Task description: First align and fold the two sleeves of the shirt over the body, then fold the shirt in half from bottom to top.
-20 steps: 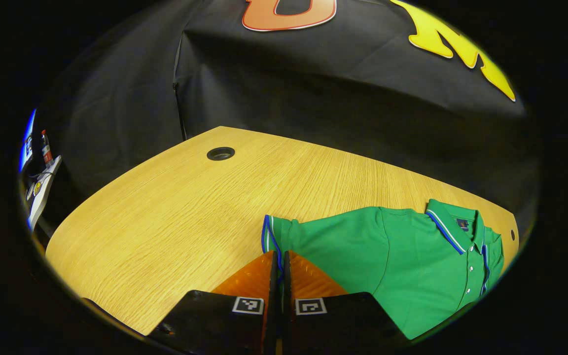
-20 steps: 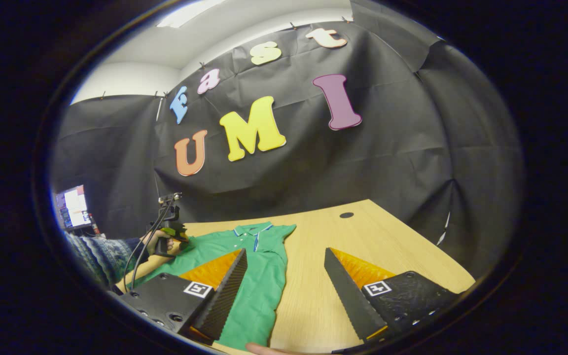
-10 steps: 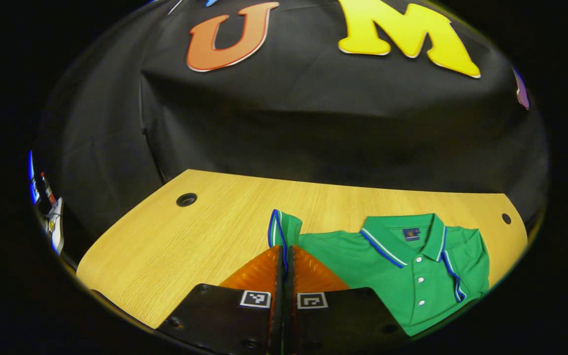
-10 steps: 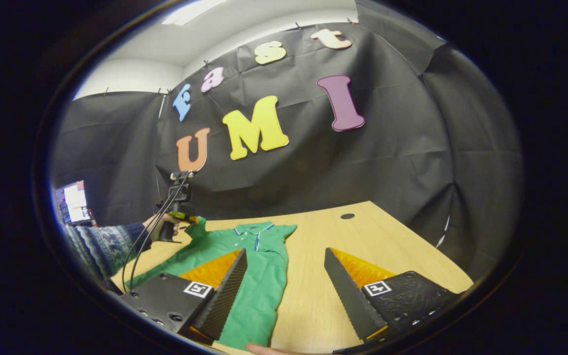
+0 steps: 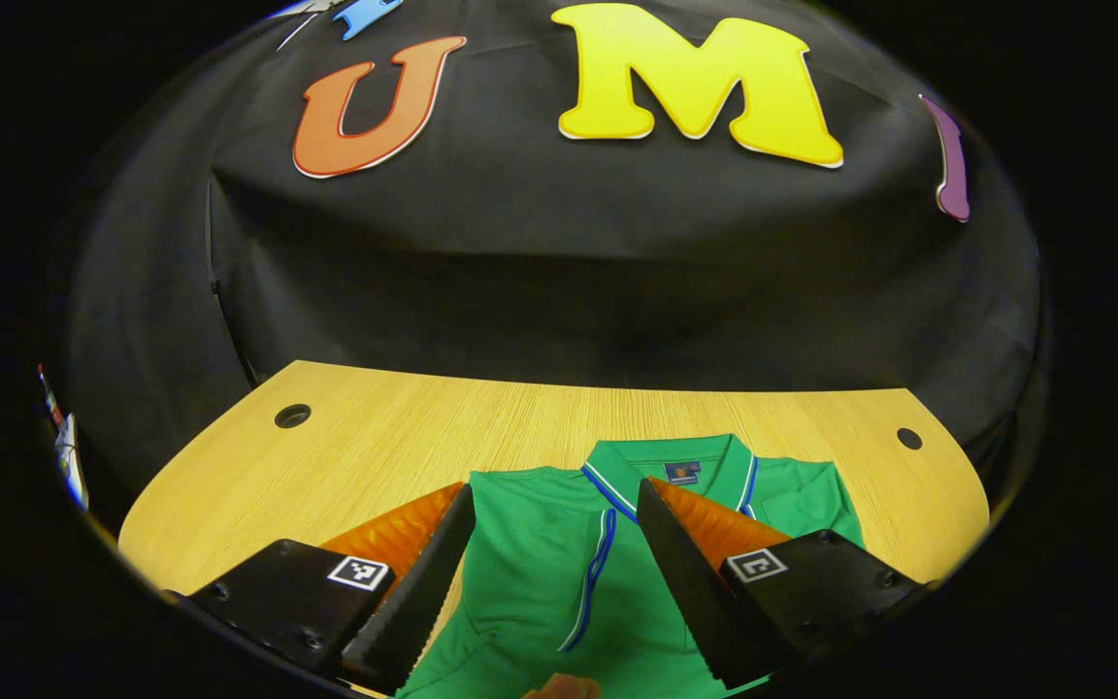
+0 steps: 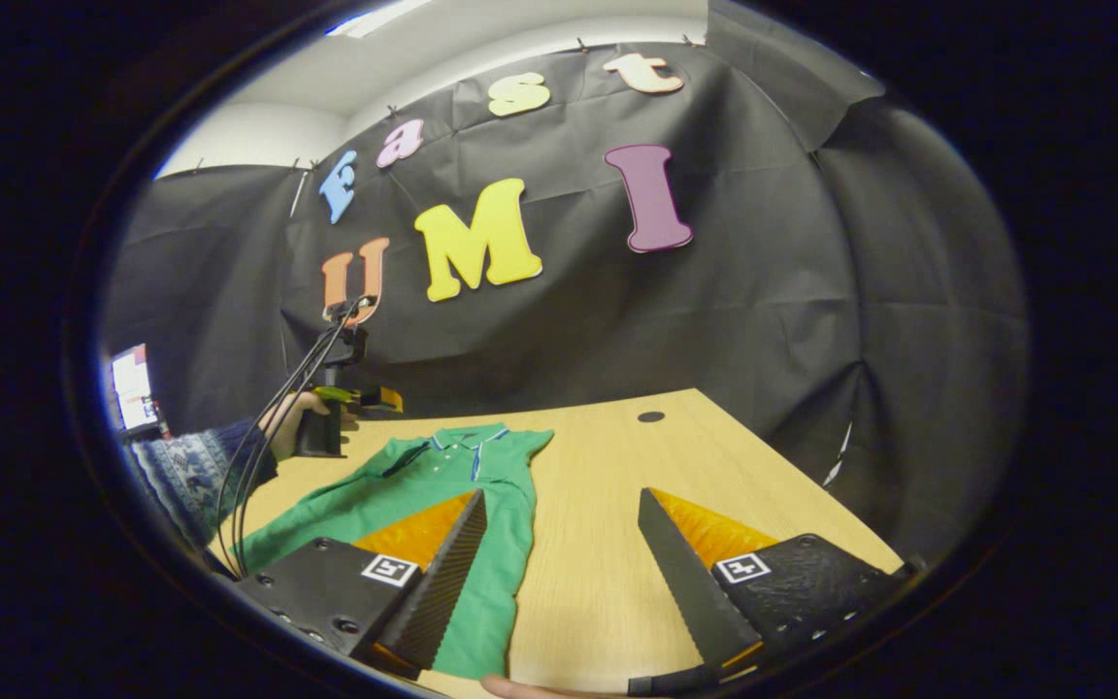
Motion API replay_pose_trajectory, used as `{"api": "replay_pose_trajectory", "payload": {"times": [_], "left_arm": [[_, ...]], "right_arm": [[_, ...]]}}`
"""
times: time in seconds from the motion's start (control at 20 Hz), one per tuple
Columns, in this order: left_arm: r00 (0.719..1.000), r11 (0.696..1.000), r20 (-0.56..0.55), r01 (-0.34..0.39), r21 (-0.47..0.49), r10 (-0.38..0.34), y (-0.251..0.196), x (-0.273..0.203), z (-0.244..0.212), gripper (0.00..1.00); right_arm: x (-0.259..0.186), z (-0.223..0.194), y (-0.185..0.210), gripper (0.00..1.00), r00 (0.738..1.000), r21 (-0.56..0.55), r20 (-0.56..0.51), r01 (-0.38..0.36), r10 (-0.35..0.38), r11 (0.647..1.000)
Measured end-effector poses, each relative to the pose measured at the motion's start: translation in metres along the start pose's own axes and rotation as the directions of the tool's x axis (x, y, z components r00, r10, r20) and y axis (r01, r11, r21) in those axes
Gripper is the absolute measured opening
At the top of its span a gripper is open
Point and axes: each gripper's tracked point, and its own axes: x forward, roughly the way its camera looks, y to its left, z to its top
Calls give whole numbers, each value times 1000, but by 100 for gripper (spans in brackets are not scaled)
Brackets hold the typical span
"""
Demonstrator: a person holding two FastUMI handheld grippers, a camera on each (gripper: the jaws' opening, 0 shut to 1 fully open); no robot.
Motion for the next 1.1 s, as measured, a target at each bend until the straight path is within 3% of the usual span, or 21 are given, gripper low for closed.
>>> {"api": "replay_pose_trajectory", "payload": {"times": [0.2, 0.35, 0.45, 0.6, 0.7, 0.75, 0.8, 0.95, 1.1], "left_arm": [[997, 999, 62, 53, 4, -53, -5, -56, 2, 100], [991, 998, 122, 55, 7, -55, 3, -105, 4, 100], [974, 1000, 224, 16, -14, -13, 17, -139, 17, 100], [950, 999, 308, 43, 12, -44, 15, -194, 19, 100], [931, 1000, 364, 10, 19, -16, 23, -227, 18, 100], [927, 1000, 374, 0, 22, -8, 25, -243, 11, 100], [924, 1000, 382, -8, 29, -4, 27, -260, 2, 100], [911, 999, 413, -10, 43, -9, 38, -295, -30, 100], [898, 998, 436, -70, 7, 60, 68, -316, -64, 100]], "right_arm": [[-12, 8, 7, 95, 1000, -3, 25, 7, -7, 1000], [-22, 11, 18, 95, 999, -8, 34, -3, 3, 1000], [-28, 16, 23, 95, 999, -21, 54, 3, -2, 1000], [-34, 17, 33, 91, 998, -25, 57, 5, -3, 1000], [-37, 14, 43, 95, 999, -13, 44, -16, 16, 1000], [-38, 15, 47, 91, 999, -13, 41, -24, 25, 1000], [-41, 15, 48, 95, 999, -22, 43, -22, 23, 1000], [-50, 14, 44, 95, 998, -75, 64, 19, -14, 997], [-65, 10, 45, 95, 996, -94, 91, 19, -10, 995]]}}
